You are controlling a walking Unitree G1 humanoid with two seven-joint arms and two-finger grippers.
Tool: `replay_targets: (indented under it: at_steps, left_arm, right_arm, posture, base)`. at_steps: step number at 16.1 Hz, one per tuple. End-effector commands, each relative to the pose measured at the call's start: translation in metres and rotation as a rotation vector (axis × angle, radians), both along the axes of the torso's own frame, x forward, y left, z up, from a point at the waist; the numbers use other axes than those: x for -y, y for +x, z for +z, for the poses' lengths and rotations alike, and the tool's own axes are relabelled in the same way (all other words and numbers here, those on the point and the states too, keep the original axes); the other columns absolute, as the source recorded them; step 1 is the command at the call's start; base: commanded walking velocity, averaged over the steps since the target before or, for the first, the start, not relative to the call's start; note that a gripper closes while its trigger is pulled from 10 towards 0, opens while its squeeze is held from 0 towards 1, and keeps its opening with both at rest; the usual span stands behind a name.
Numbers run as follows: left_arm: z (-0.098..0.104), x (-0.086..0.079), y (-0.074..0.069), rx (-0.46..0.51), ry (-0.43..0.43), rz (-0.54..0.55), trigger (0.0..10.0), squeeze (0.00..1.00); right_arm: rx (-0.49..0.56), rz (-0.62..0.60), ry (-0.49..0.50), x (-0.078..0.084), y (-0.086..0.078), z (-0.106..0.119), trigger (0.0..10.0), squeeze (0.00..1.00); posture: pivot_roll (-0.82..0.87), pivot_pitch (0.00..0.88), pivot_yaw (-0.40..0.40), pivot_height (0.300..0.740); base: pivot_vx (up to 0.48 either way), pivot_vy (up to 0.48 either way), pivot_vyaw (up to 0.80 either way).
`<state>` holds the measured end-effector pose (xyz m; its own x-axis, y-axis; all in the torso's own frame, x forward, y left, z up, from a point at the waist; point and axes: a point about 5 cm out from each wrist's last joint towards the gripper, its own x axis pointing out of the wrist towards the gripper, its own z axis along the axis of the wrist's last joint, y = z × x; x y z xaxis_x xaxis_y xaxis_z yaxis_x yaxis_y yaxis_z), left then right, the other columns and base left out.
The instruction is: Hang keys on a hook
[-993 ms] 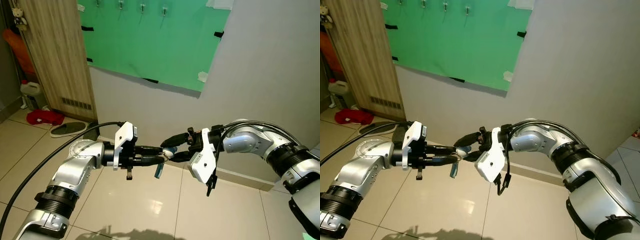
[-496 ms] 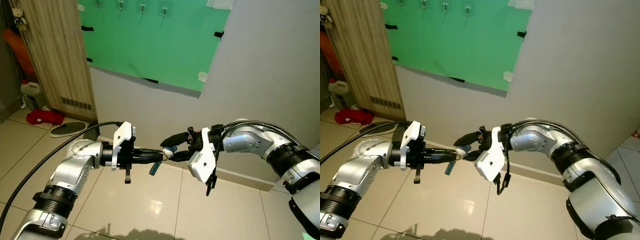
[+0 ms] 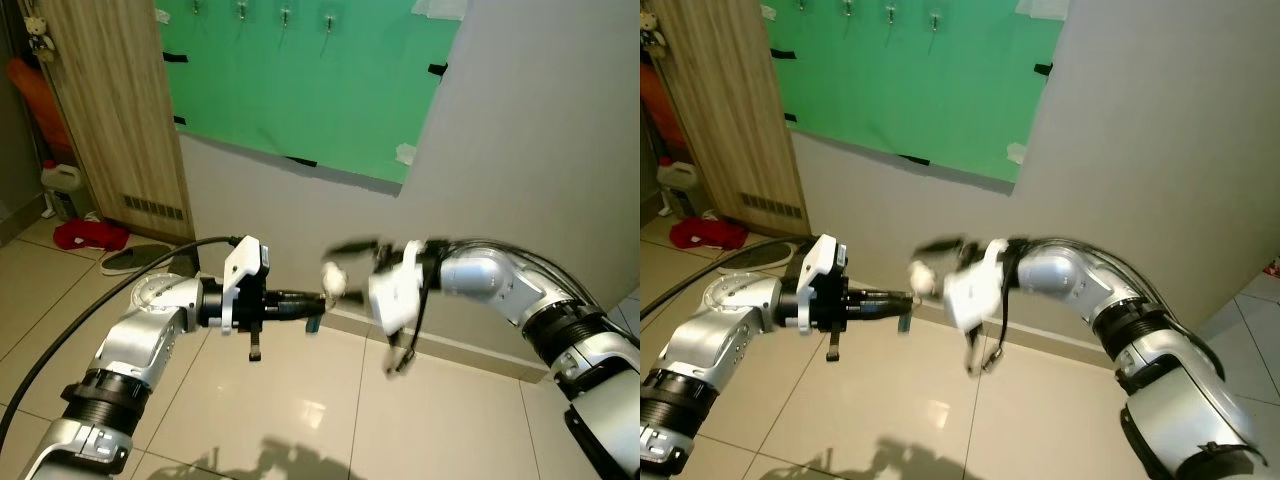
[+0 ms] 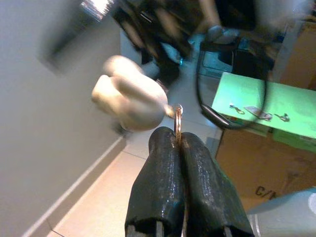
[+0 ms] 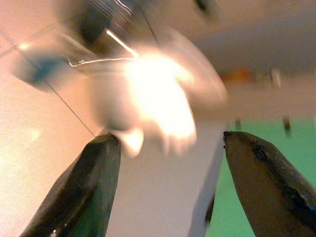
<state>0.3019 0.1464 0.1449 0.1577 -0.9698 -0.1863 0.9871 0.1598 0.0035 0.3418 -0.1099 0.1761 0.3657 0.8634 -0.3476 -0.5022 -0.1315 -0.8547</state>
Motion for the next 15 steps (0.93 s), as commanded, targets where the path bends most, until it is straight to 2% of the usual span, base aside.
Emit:
replay_targets:
  at_steps: [1,2,3,4,5,6,7,8,9,10,11,13,14,15]
  left_arm:
    - [0.002,0.005,-0.003,0.0,-0.004,-0.025,0.0,0.0]
    - [0.0,0.006,-0.005,-0.013,-0.02,-0.009,0.0,0.0]
    - [-0.002,0.008,-0.005,-0.057,-0.062,0.052,0.0,0.0]
    - [-0.002,0.009,-0.004,-0.11,-0.099,0.091,0.0,0.0]
    - [-0.002,0.01,-0.004,-0.151,-0.162,0.143,0.0,0.0]
    - [-0.005,0.01,-0.002,-0.148,-0.196,0.224,0.0,0.0]
    - [-0.007,0.01,0.0,-0.156,-0.212,0.291,0.0,0.0]
    - [-0.01,0.011,0.005,-0.152,-0.232,0.389,0.0,0.0]
    - [-0.014,0.008,0.015,-0.139,-0.252,0.587,7.4,0.0]
    - [-0.017,0.001,0.029,-0.118,-0.267,0.863,10.0,0.0]
    - [-0.018,0.001,0.031,-0.144,-0.304,0.933,10.0,0.0]
    - [-0.013,0.0,0.031,-0.025,-0.272,1.013,10.0,0.0]
    - [-0.012,0.0,0.03,0.0,-0.262,1.017,10.0,0.0]
    - [-0.008,0.0,0.029,0.091,-0.238,1.037,10.0,0.0]
  right_arm:
    - [-0.122,-0.174,0.054,0.016,0.01,-0.009,10.0,1.0]
    - [-0.206,-0.284,0.134,0.022,0.015,-0.015,10.0,1.0]
    - [-0.307,-0.395,0.274,0.025,0.02,-0.02,10.0,1.0]
    - [-0.343,-0.445,0.343,0.026,0.022,-0.022,10.0,1.0]
    - [-0.409,-0.58,0.532,0.028,0.029,-0.023,10.0,1.0]
    - [-0.48,-0.674,0.707,0.029,0.031,-0.026,10.0,1.0]
    - [-0.523,-0.704,0.794,0.027,0.031,-0.028,10.0,1.0]
    - [-0.554,-0.746,0.916,0.025,0.03,-0.03,10.0,0.89]
    - [-0.584,-0.798,1.086,0.021,0.026,-0.034,10.0,0.0]
    - [-0.598,-0.856,1.22,0.015,0.015,-0.045,10.0,0.0]
    - [-0.626,-0.914,1.264,0.014,0.008,-0.056,10.0,0.0]
    - [-0.743,-1.047,1.433,0.024,-0.006,-0.077,10.0,0.0]
    - [-0.765,-1.076,1.46,0.027,-0.009,-0.081,10.0,0.0]
    - [-0.754,-1.164,1.501,0.039,-0.015,-0.09,10.0,0.0]
  posture:
    - [0.01,0.0,-0.067,0.736]
    - [0.01,0.0,-0.066,0.736]
    - [0.01,0.0,-0.068,0.736]
    - [0.01,0.0,-0.067,0.736]
    - [0.02,0.0,-0.065,0.736]
    - [0.02,0.0,-0.065,0.736]
    - [0.02,0.0,-0.064,0.736]
    - [0.02,0.0,-0.065,0.736]
    - [0.02,0.0,-0.063,0.736]
    - [0.02,0.0,-0.064,0.736]
    - [0.02,0.0,-0.068,0.736]
    - [0.02,0.0,-0.07,0.736]
    - [0.02,0.0,-0.07,0.736]
    - [0.02,0.0,-0.066,0.736]
  base:
    - [0.0,0.0,0.0]
    - [0.0,0.0,0.0]
    - [0.0,0.0,0.0]
    - [0.0,0.0,0.0]
    - [0.0,0.0,0.0]
    - [0.0,0.0,0.0]
    - [0.0,0.0,0.0]
    - [0.0,0.0,0.0]
    - [0.0,0.0,0.0]
    - [0.0,0.0,0.0]
    - [0.0,0.0,0.0]
    - [0.0,0.0,0.0]
    - [0.0,0.0,0.0]
    - [0.0,0.0,0.0]
